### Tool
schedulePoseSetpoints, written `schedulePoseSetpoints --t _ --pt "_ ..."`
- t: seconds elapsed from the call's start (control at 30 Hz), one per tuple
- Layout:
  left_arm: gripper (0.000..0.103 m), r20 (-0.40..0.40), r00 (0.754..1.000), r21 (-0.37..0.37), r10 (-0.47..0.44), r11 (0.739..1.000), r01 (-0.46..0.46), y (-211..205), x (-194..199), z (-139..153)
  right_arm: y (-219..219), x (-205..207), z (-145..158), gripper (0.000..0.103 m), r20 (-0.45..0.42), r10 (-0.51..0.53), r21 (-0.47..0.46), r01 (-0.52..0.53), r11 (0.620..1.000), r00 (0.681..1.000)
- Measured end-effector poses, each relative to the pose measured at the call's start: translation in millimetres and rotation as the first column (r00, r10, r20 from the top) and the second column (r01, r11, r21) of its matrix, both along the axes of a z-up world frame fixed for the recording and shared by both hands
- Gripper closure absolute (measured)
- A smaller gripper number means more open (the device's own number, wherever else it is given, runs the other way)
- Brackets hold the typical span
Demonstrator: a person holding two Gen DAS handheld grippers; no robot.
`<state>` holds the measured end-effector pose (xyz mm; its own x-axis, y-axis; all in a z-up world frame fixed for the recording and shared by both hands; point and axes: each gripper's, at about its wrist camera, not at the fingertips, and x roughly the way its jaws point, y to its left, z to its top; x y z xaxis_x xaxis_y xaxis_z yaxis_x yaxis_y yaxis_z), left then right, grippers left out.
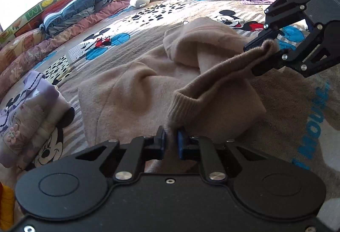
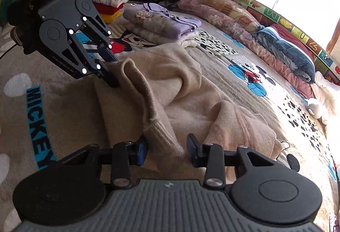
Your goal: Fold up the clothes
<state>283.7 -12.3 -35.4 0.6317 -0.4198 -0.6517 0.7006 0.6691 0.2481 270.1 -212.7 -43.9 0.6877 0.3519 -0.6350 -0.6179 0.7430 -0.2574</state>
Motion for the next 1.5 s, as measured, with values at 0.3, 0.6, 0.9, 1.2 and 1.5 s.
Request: schedulePoseSetpoints --t 0.3,0.6,0.9,1.2,1.5 --pt "0.096 0.166 0.983 0.07 -0.076 0.995 0.065 6.5 -55.3 41.9 -9.5 -33.3 26.2 0.085 0.019 -0.016 0.14 0.013 0.99 1.0" --pt "0.096 0.234 0.964 0.199 -0.128 0.977 0.081 19.8 -124.8 34.2 6.7 -90.3 40.4 0.085 0.038 0.039 0.136 -0.044 0.99 0.999" --pt "0.096 0.252 0.956 0.288 -0.148 0.955 0.072 23.1 -192.6 0.3 31.7 -152.8 14.7 0.086 0.007 0.084 0.089 -0.084 0.992 0.996" --pt "0.097 0.254 0.948 0.39 -0.19 0.917 0.079 20.6 -241.7 -34.5 53.5 -200.4 -14.2 0.086 -0.017 0.144 -0.039 -0.145 0.989 0.989" --pt "0.098 0.21 0.958 0.467 -0.195 0.881 0.077 7.9 -254.6 -73.6 71.4 -219.4 -53.9 0.086 -0.056 0.142 -0.173 -0.15 0.973 0.988"
